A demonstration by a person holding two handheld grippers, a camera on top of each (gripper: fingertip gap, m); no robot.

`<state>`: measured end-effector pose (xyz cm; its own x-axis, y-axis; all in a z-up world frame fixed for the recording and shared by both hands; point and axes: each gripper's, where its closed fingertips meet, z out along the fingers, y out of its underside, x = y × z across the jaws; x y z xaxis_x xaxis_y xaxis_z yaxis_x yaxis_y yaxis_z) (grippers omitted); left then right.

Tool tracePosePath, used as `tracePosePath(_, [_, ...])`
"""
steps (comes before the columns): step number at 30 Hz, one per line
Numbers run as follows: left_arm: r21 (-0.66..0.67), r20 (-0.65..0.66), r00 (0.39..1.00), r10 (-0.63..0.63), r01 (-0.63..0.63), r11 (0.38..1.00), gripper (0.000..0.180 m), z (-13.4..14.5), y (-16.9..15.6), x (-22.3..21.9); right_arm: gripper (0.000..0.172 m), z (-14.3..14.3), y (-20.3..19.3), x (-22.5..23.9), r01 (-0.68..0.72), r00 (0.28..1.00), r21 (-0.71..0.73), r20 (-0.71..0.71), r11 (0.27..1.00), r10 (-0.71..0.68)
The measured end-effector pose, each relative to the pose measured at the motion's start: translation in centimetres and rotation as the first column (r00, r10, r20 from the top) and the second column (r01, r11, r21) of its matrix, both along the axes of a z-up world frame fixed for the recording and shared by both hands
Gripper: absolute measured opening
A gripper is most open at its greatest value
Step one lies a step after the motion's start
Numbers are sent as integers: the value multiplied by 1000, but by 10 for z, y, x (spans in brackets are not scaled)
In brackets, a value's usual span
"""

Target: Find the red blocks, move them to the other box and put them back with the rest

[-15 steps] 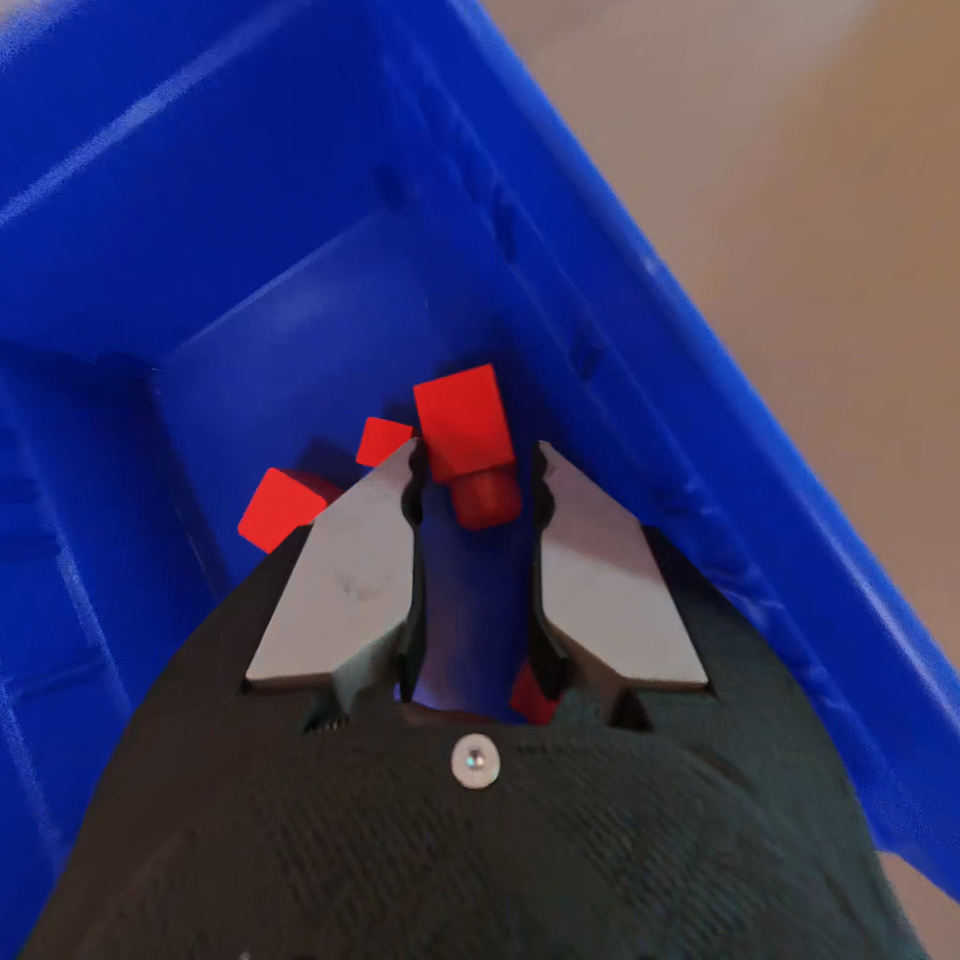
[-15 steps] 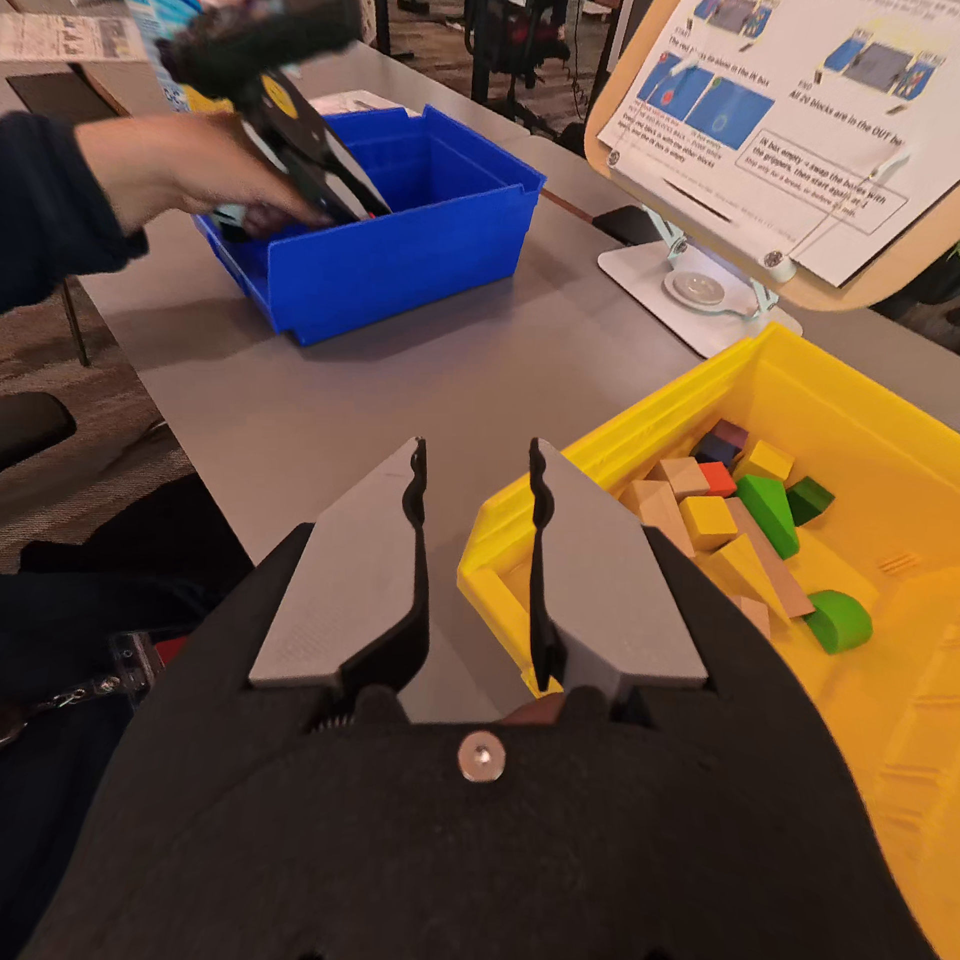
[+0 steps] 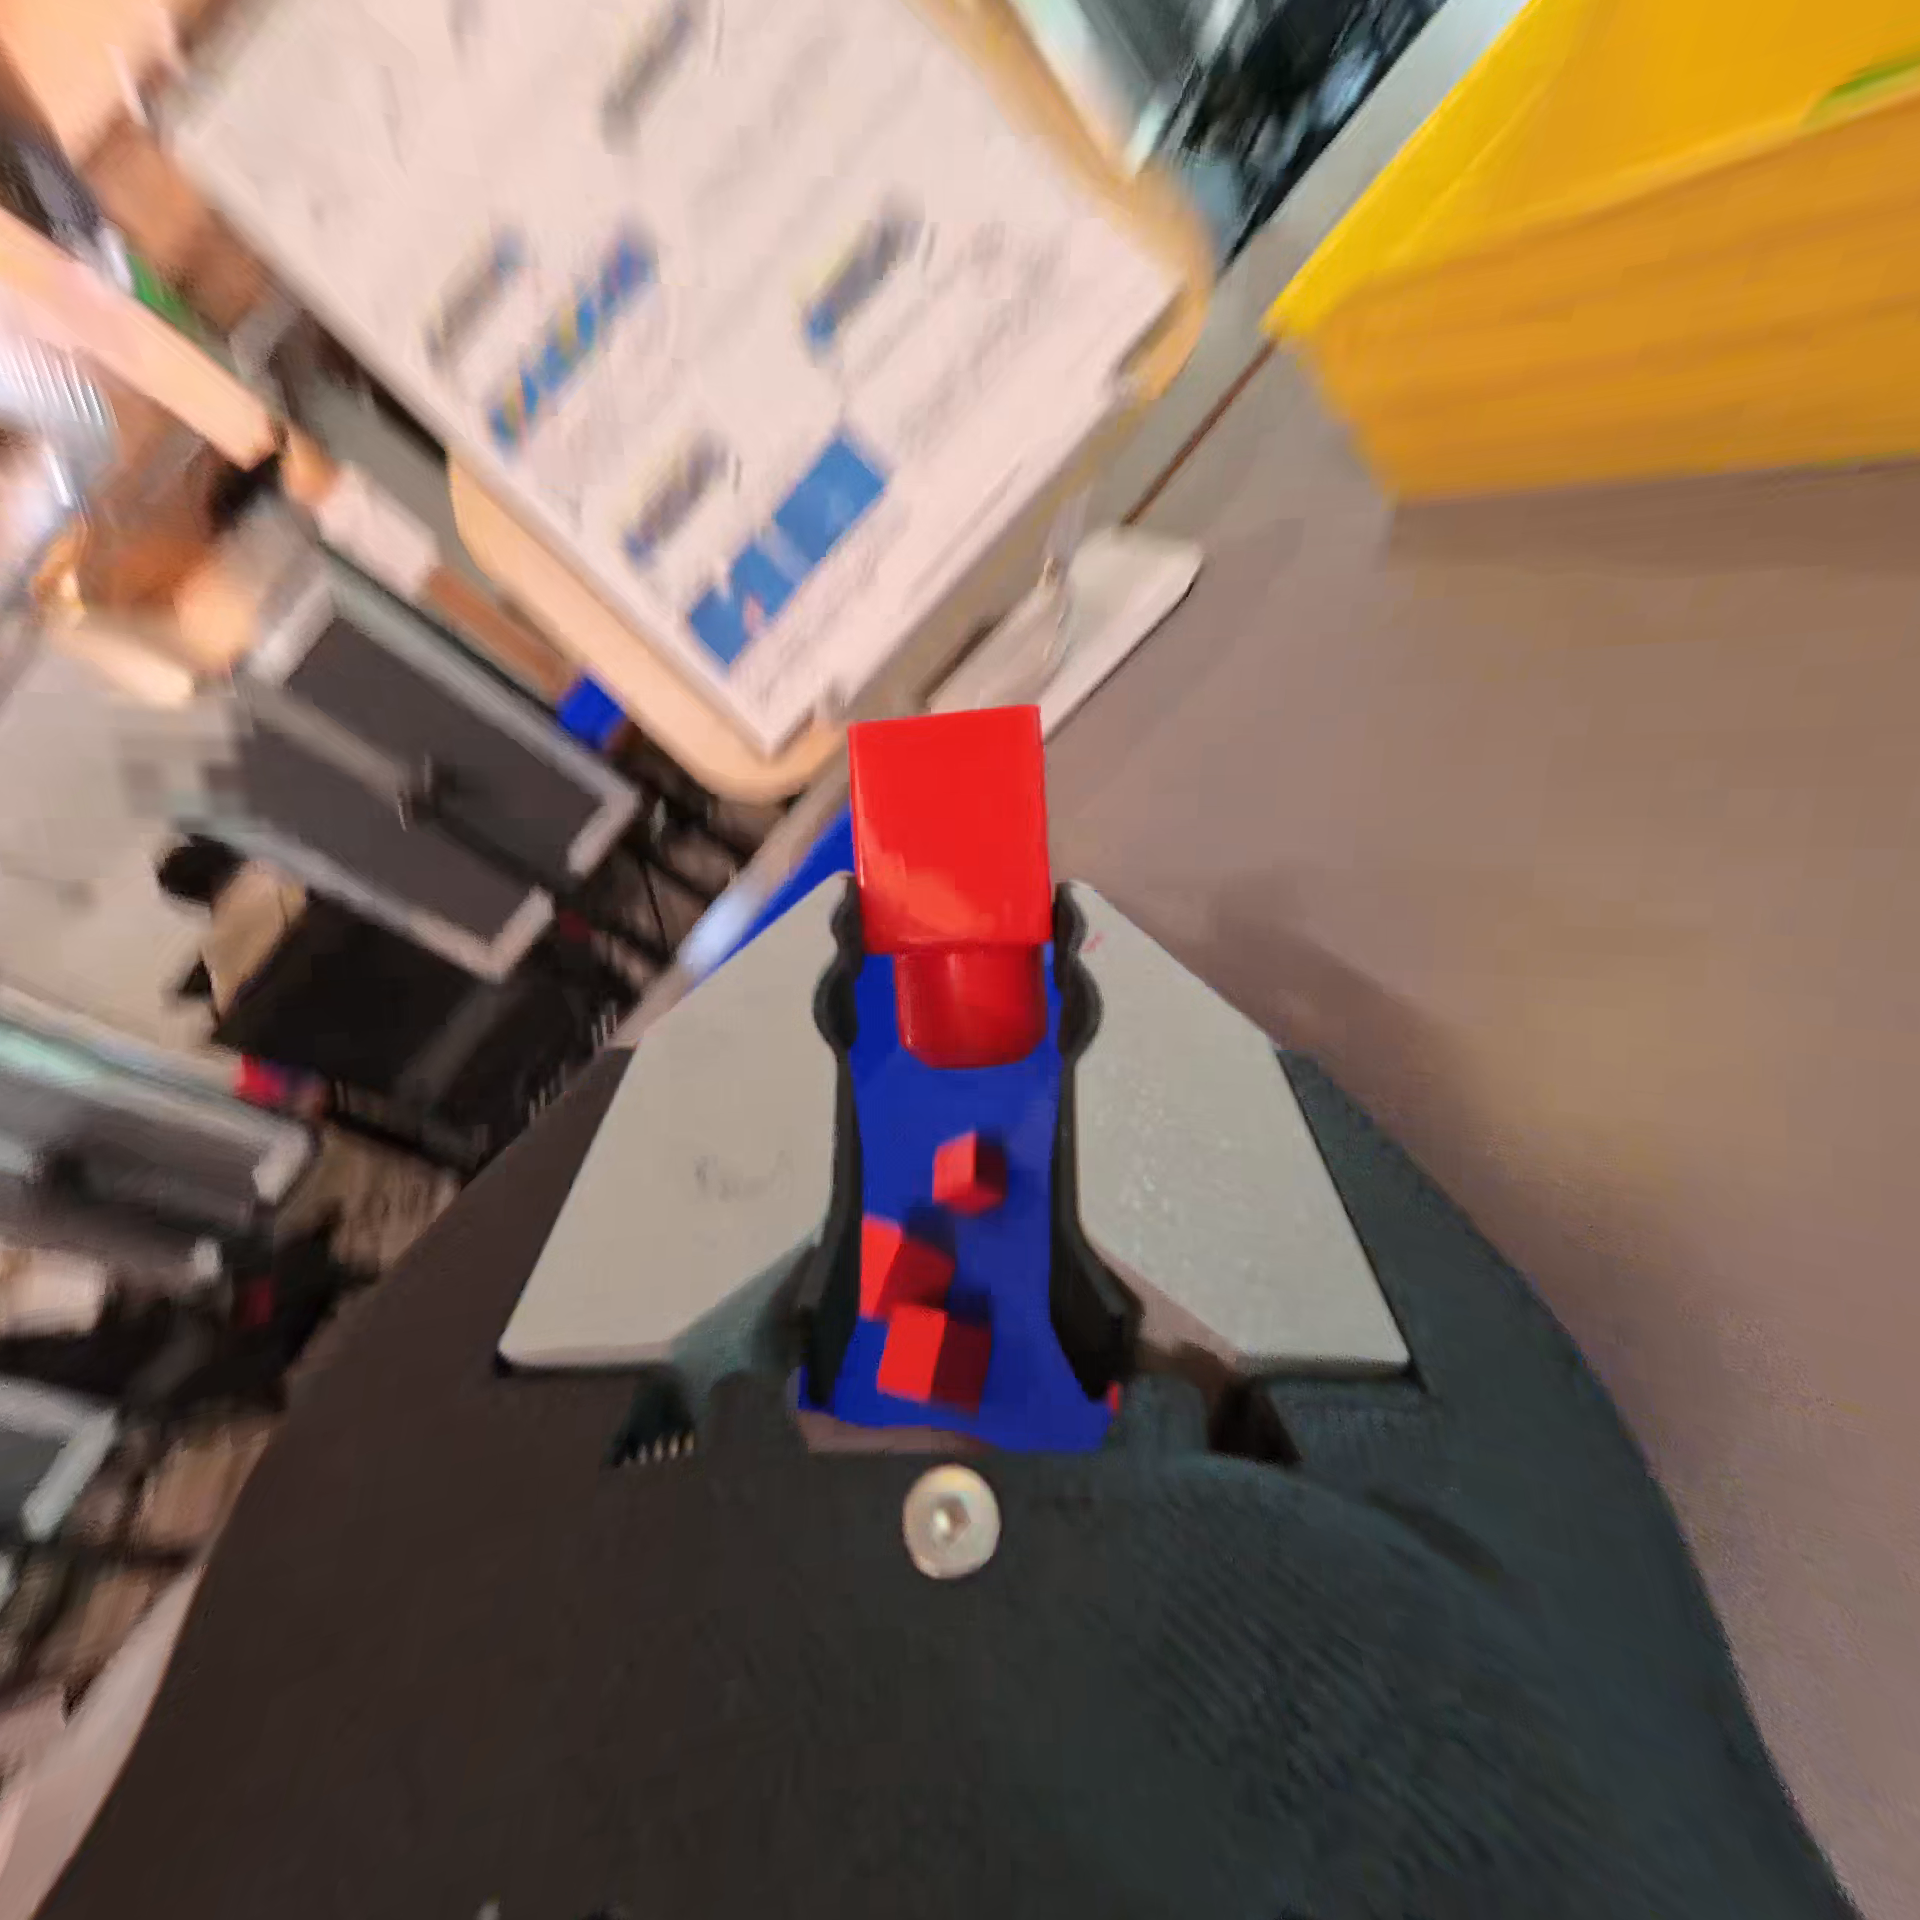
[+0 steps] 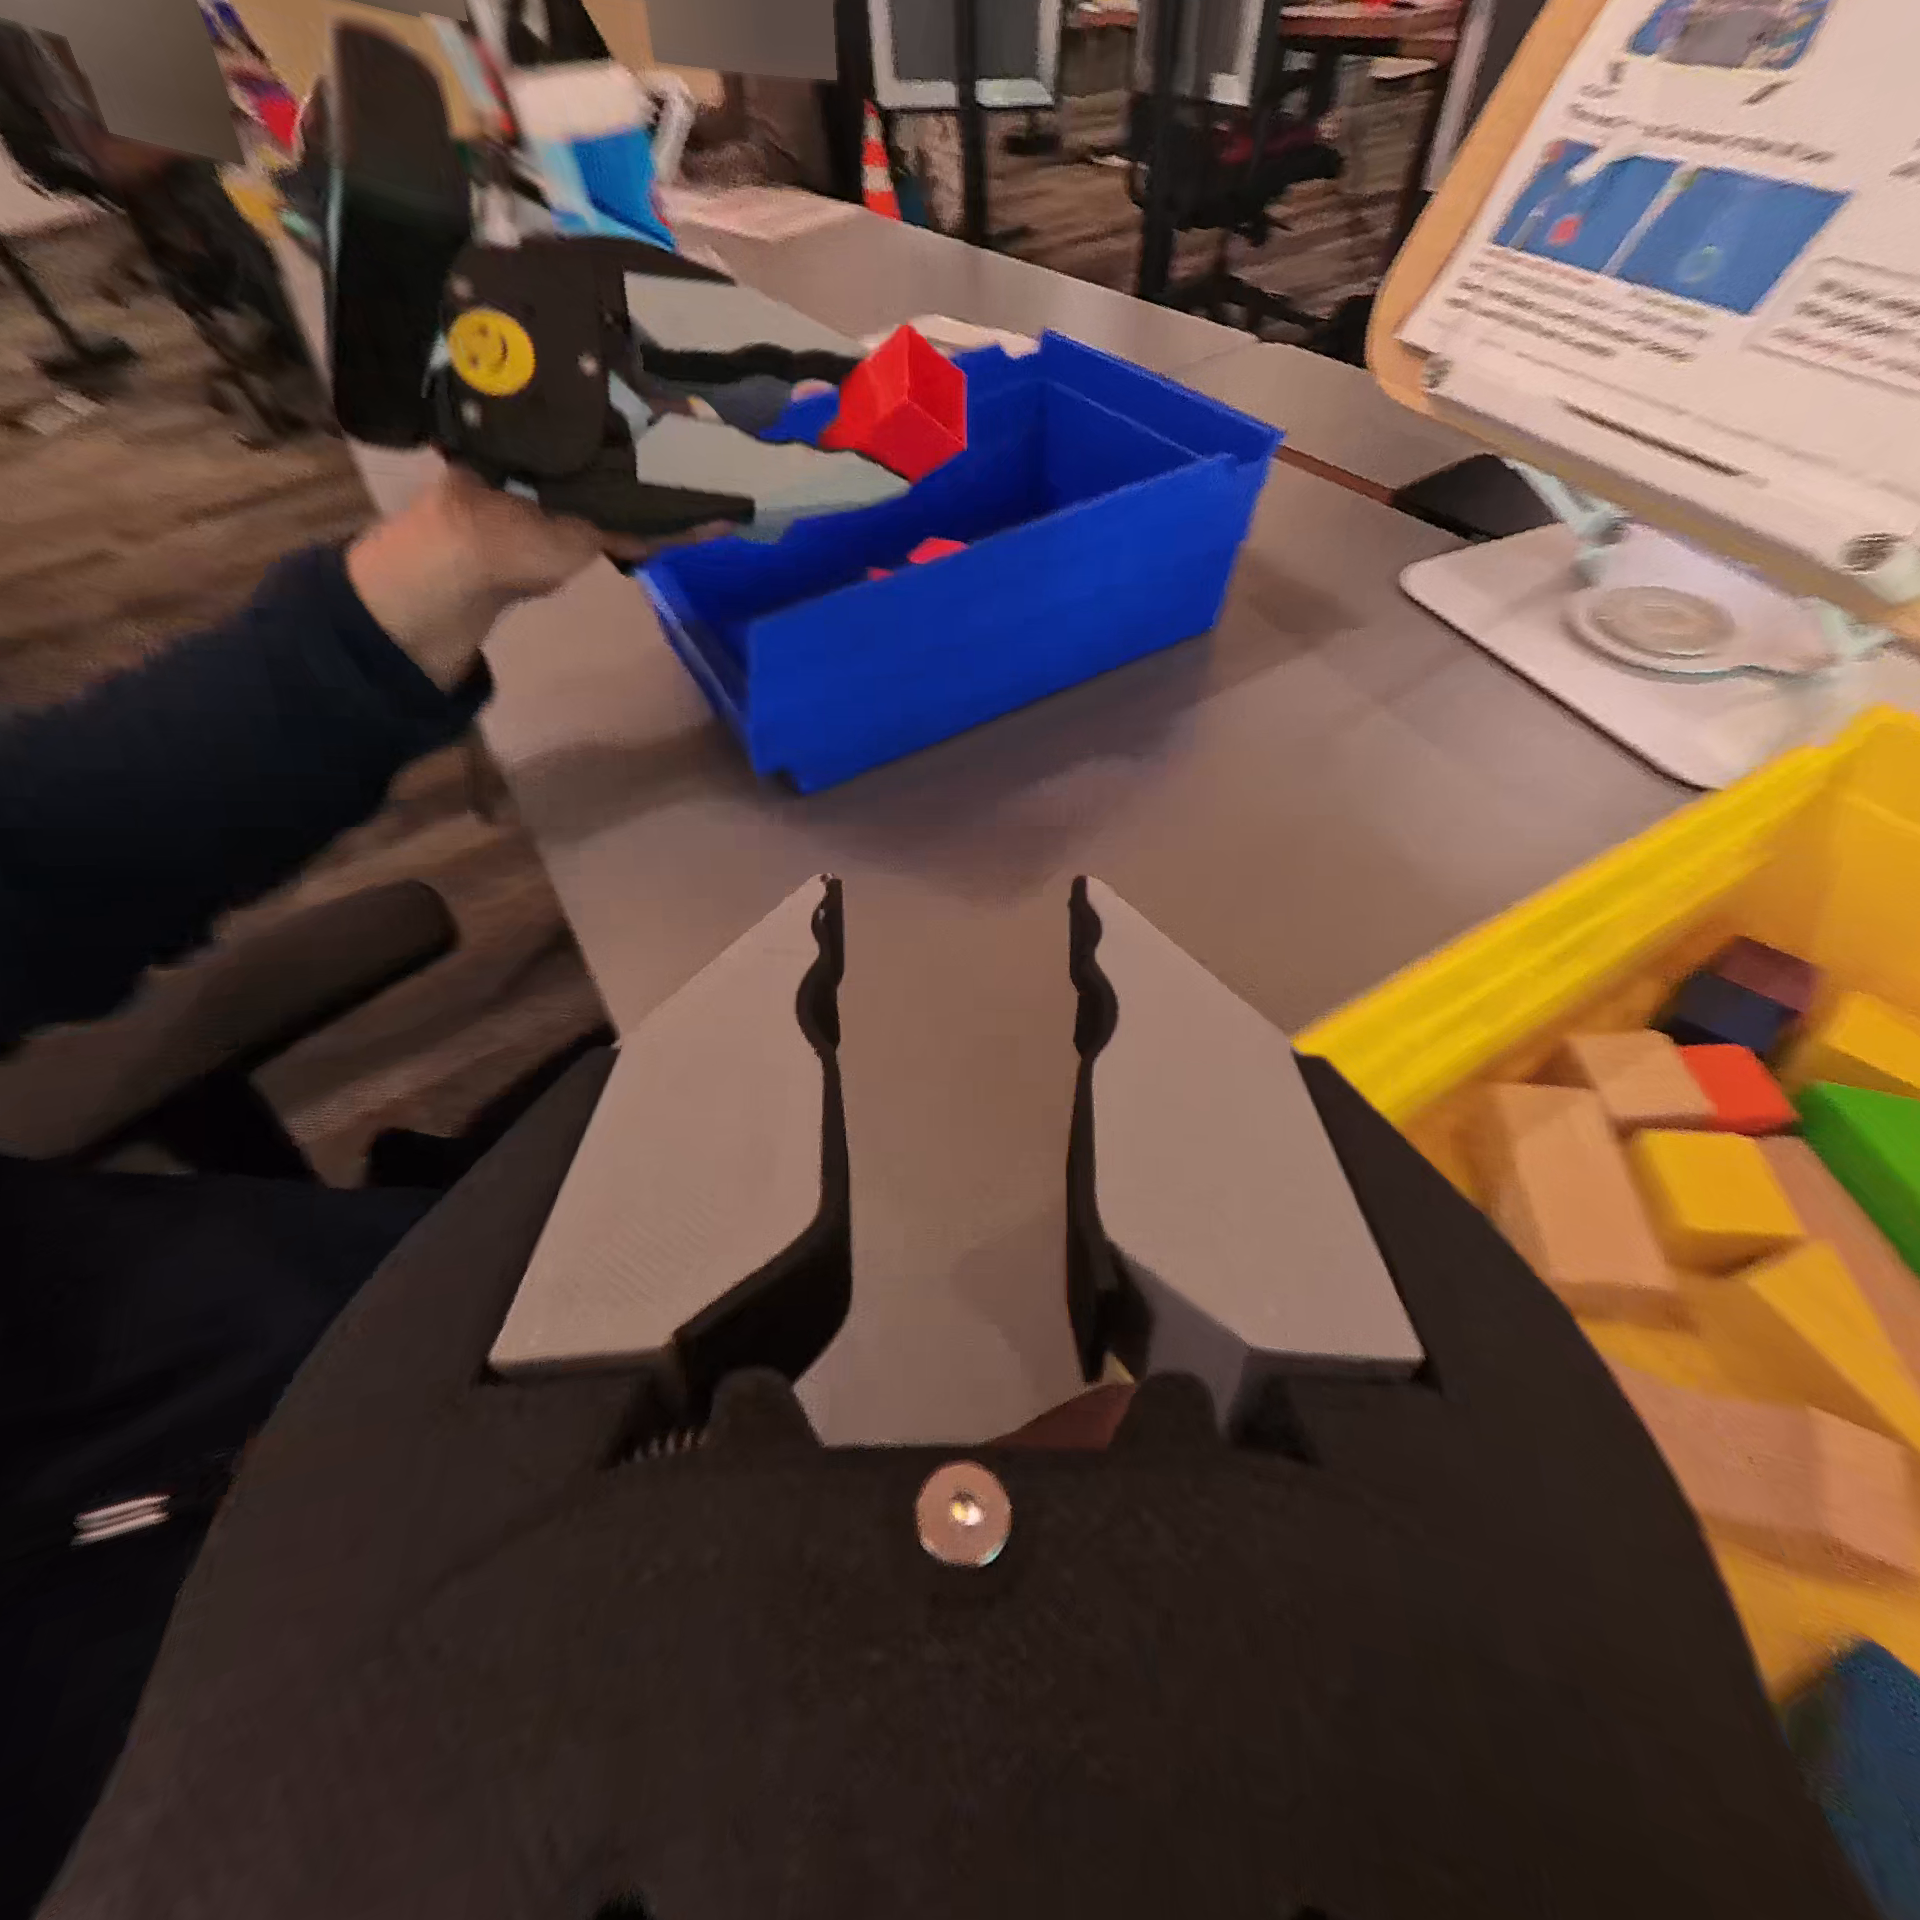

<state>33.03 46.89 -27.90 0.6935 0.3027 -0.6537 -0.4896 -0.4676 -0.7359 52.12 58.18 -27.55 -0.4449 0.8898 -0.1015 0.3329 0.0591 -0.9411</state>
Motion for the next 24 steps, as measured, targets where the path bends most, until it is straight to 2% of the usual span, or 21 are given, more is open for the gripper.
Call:
tracePosePath(2, [22,-122,984,-130,133,991,34,15,6,50,47,6,-19,-3,-68,998,-93,8,993,69])
tracePosePath(4, [-17,-247,933,-263,268,963,34,15,14,99,52,12,-37,-8,-117,993,-165,6,979,119])
tracePosePath(6, [-63,-326,883,-338,336,940,34,11,21,135,58,14,-53,-13,-149,988,-221,11,964,155])
tracePosePath(9, [-85,-374,857,-355,349,933,34,6,30,158,63,5,-76,-19,-204,974,-259,47,944,223])
tracePosePath(12, [-125,-387,835,-392,374,919,34,-7,39,172,58,-12,-92,-25,-231,961,-245,94,942,260])
tracePosePath(14, [-137,-396,843,-364,338,931,34,-15,45,168,33,-17,-94,-29,-235,960,-242,93,941,263])
tracePosePath(15, [-135,-396,845,-360,334,933,34,-18,47,167,33,-20,-91,-31,-224,962,-230,102,947,252])
tracePosePath(17, [-126,-372,867,-332,308,943,32,-19,48,160,33,-22,-82,-34,-192,971,-194,104,962,214])
tracePosePath(20, [-58,-262,924,-279,274,960,35,-7,41,147,33,-2,-48,-36,-83,996,-146,21,986,87])
tracePosePath(22, [-10,-165,970,-181,182,983,35,3,28,124,33,17,0,-35,91,993,-87,-71,992,-97])
tracePosePath(24, [10,-40,996,-74,74,997,34,6,11,95,33,30,65,-31,332,932,-2,-154,943,-329])
